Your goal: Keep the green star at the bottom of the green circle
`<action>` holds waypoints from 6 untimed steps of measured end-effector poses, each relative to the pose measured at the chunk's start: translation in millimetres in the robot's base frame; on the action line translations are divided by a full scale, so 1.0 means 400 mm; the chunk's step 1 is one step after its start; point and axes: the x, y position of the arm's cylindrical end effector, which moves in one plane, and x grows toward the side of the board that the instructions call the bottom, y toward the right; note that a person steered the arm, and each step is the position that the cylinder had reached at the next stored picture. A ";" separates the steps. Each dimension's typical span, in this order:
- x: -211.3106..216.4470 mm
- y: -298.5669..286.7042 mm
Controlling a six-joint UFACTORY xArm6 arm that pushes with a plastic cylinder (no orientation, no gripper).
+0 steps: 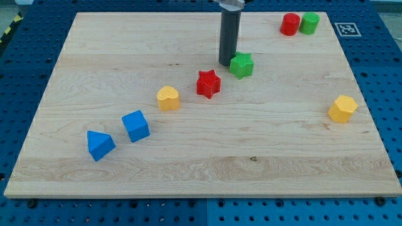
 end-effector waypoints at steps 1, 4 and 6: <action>-0.004 -0.088; 0.023 0.168; 0.029 0.140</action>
